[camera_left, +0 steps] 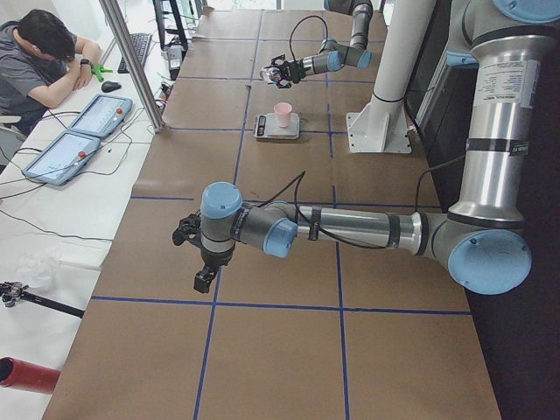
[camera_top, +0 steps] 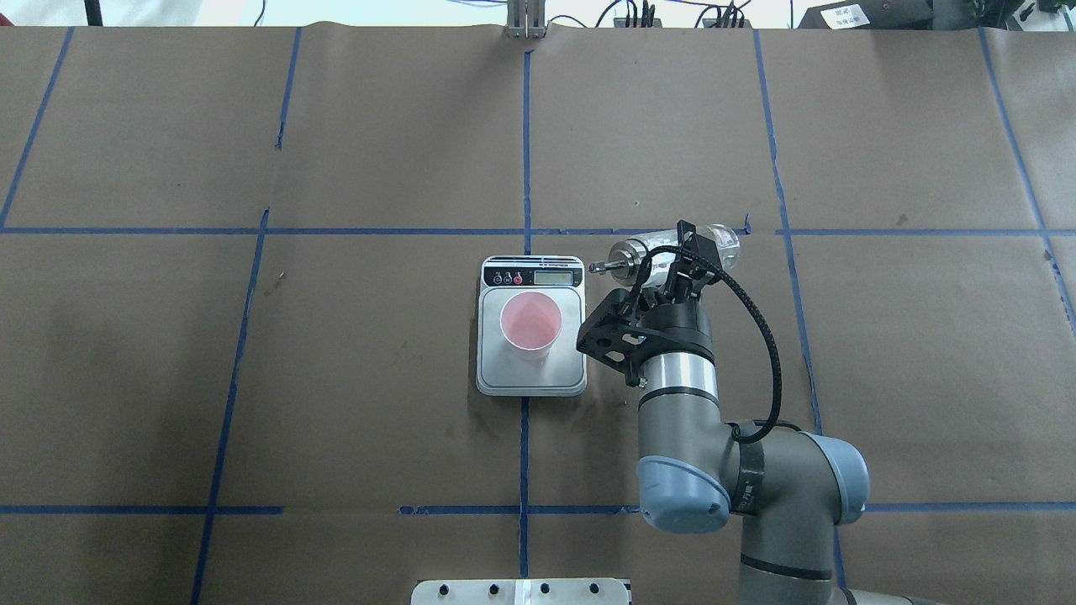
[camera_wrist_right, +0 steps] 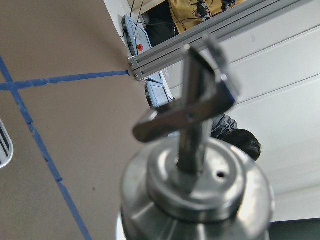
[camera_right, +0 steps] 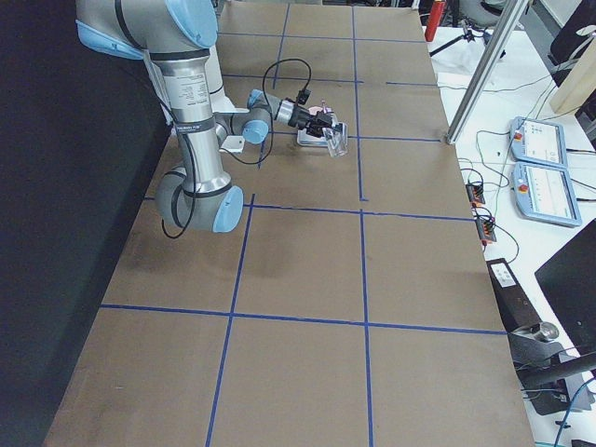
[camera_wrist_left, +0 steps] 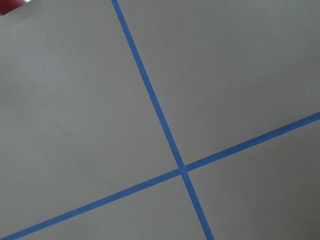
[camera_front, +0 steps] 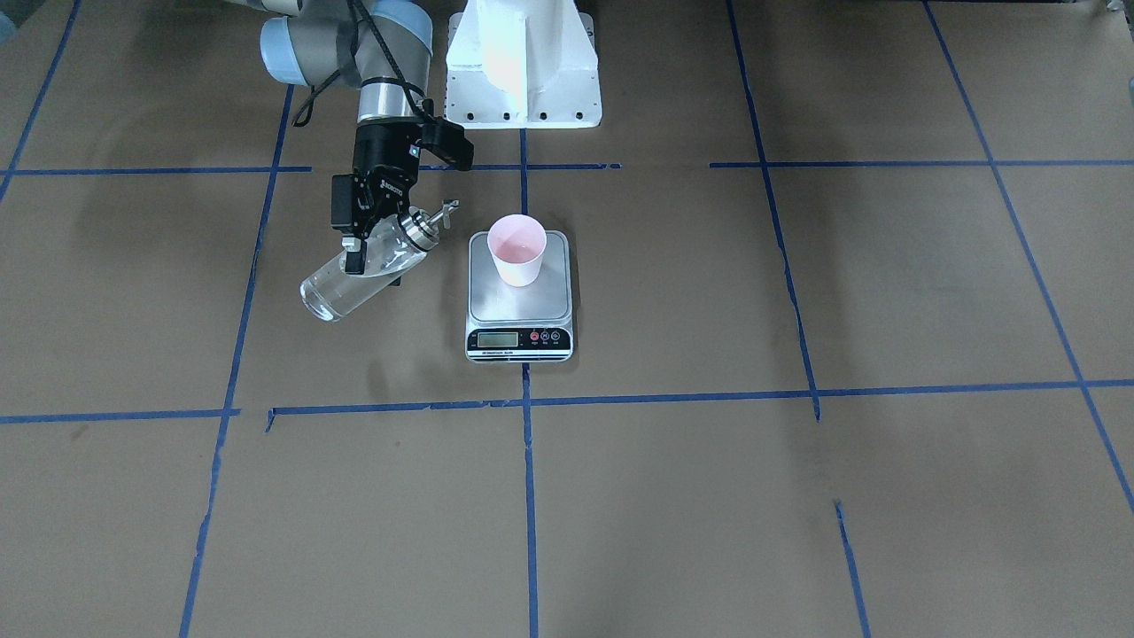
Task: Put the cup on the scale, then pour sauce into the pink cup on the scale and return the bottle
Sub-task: 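Tilt the glass bottle with the right gripper, spout over the pink cup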
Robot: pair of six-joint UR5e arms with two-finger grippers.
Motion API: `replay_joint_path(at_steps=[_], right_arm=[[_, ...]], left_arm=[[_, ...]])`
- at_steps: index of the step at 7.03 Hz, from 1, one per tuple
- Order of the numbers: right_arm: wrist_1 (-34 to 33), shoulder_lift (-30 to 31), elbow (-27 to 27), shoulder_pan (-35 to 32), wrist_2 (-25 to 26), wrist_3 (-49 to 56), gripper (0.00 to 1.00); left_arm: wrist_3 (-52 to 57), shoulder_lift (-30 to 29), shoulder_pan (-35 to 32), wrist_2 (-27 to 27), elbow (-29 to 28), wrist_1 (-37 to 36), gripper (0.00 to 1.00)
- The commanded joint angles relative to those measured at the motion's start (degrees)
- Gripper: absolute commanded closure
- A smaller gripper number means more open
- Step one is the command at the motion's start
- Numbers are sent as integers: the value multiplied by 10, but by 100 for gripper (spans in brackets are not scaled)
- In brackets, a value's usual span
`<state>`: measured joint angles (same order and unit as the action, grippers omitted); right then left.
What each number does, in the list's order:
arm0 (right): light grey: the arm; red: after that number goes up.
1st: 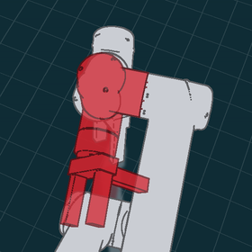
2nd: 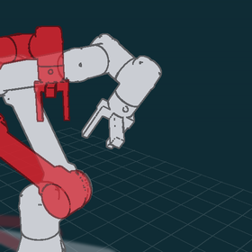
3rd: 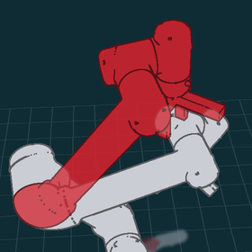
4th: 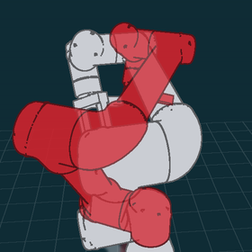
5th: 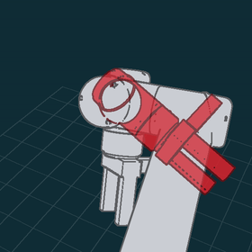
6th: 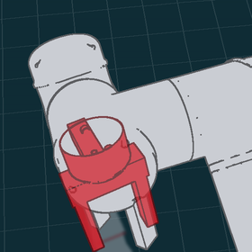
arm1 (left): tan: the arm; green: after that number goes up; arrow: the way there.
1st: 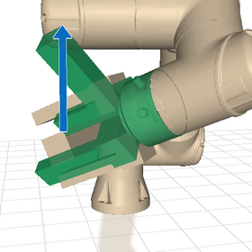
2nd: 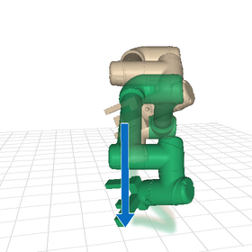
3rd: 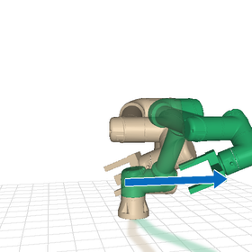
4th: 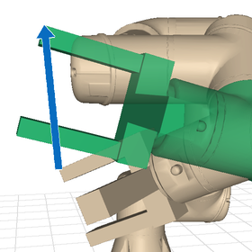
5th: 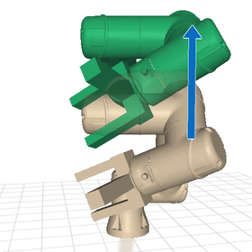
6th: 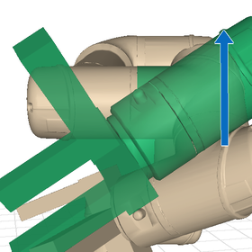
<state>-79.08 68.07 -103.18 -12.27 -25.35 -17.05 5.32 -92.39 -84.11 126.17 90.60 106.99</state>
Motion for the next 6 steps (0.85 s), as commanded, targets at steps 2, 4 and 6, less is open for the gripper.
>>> replay_joint_path(at_steps=[2, 4, 6], right_arm=[[-5, -25, 23, -2, 37, 96, 100], [-55, -31, 23, 1, 59, 120, 100], [-97, -36, 23, 1, 87, 168, 100]], left_arm=[[0, -1, 0, 0, 1, 0, 0], [0, -3, -1, 0, 1, 0, 0], [0, -3, -11, 0, 1, 0, 0]])
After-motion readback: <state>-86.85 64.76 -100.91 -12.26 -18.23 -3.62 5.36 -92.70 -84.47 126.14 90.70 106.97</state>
